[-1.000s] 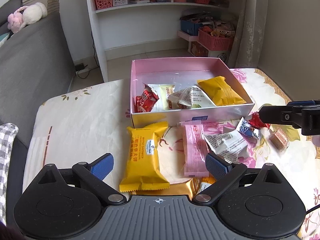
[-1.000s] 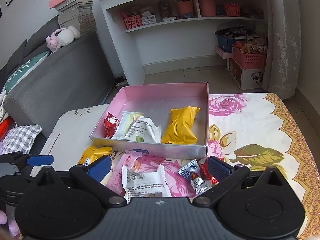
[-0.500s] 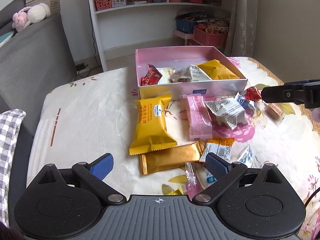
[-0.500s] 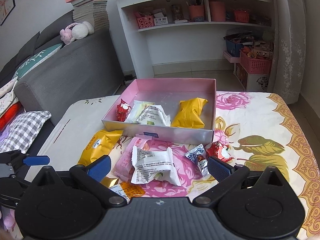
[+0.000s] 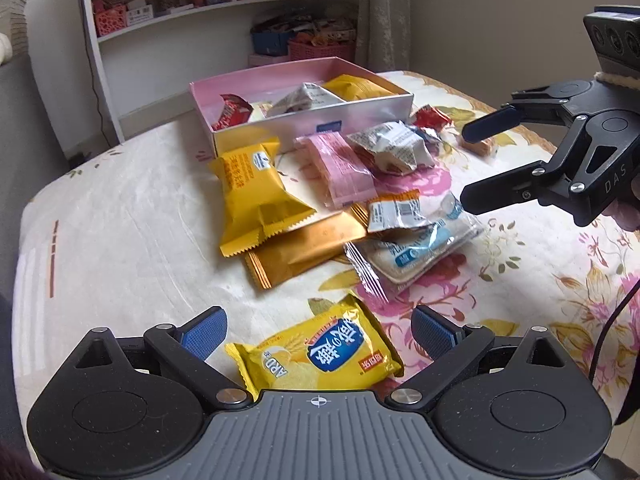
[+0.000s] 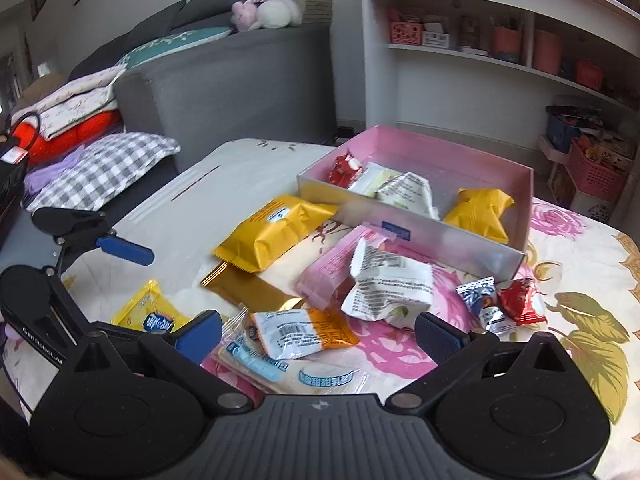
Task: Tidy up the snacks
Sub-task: 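Move the left tool to the yellow biscuit packet while the right tool reaches a white-blue packet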
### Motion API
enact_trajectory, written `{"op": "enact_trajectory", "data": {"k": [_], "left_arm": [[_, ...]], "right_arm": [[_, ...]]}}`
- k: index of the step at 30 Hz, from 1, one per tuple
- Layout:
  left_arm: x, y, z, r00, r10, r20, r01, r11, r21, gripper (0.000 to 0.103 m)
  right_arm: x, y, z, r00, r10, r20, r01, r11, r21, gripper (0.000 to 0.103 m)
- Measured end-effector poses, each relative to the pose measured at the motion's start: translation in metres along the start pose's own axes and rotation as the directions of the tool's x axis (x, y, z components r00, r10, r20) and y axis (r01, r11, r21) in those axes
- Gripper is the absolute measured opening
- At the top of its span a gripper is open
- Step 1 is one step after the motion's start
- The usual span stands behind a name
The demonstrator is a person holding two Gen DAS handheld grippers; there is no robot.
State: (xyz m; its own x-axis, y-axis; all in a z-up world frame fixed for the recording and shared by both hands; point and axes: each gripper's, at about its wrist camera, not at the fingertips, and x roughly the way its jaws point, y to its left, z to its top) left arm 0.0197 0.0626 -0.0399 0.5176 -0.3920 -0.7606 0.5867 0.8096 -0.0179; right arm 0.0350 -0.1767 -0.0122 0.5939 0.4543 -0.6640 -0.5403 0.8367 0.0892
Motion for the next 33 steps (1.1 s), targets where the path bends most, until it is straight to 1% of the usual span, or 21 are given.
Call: {"op": "enact_trajectory", "data": {"k": [6, 10, 14, 15, 16, 17, 21, 25, 29, 31, 33], "left_arm": [[0.006, -0.007, -0.004, 0.996, -0.084, -0.036, 0.087, 0.993, 0.076, 0.1], [0.012, -0.011, -0.005, 0.995, -0.064, -0.072, 0.072, 0.99, 0.119, 0.1], [0.014, -0.01, -0.009, 0.988, -0.064, -0.142, 0.08, 0.99, 0.112, 0.099], [0.015, -0.01, -0.011, 0.983, -0.071, -0.17, 0.091, 0.989, 0.113, 0.099], [0.015, -0.011, -0.013, 0.98, -0.074, -0.186, 0.096, 0.989, 0.116, 0.099], [0.012, -0.013, -0.016, 0.982, -0.07, -0.177, 0.094, 0.987, 0.131, 0.099], [0.007, -0.016, -0.021, 0.977, -0.088, -0.194, 0.112, 0.986, 0.12, 0.099], [0.006, -0.022, -0.022, 0.977, -0.072, -0.201, 0.098, 0.987, 0.125, 0.099], [0.008, -0.022, -0.02, 0.98, -0.041, -0.194, 0.058, 0.995, 0.081, 0.099], [0.008, -0.022, -0.02, 0.983, -0.028, -0.183, 0.037, 0.998, 0.047, 0.099], [0.01, -0.022, -0.018, 0.985, -0.015, -0.175, 0.019, 1.0, 0.021, 0.098]], "right_arm": [[0.017, 0.013, -0.007, 0.997, 0.059, -0.058, -0.064, 0.993, -0.095, 0.096], [0.036, 0.012, -0.011, 0.991, 0.053, -0.122, -0.068, 0.991, -0.118, 0.096], [0.053, 0.007, -0.019, 0.978, 0.035, -0.205, -0.06, 0.991, -0.118, 0.097], [0.051, 0.009, -0.02, 0.981, 0.03, -0.192, -0.058, 0.988, -0.141, 0.096], [0.051, 0.01, -0.021, 0.978, 0.039, -0.204, -0.071, 0.986, -0.153, 0.096], [0.05, 0.011, -0.022, 0.976, 0.046, -0.213, -0.081, 0.984, -0.157, 0.096], [0.043, 0.018, -0.027, 0.971, 0.075, -0.227, -0.116, 0.978, -0.171, 0.096], [0.036, 0.027, -0.032, 0.964, 0.106, -0.243, -0.155, 0.969, -0.191, 0.096], [0.031, 0.036, -0.034, 0.954, 0.148, -0.261, -0.201, 0.96, -0.192, 0.096], [0.031, 0.037, -0.032, 0.954, 0.151, -0.26, -0.203, 0.961, -0.186, 0.094], [0.031, 0.036, -0.029, 0.957, 0.136, -0.256, -0.185, 0.967, -0.176, 0.092]]}}
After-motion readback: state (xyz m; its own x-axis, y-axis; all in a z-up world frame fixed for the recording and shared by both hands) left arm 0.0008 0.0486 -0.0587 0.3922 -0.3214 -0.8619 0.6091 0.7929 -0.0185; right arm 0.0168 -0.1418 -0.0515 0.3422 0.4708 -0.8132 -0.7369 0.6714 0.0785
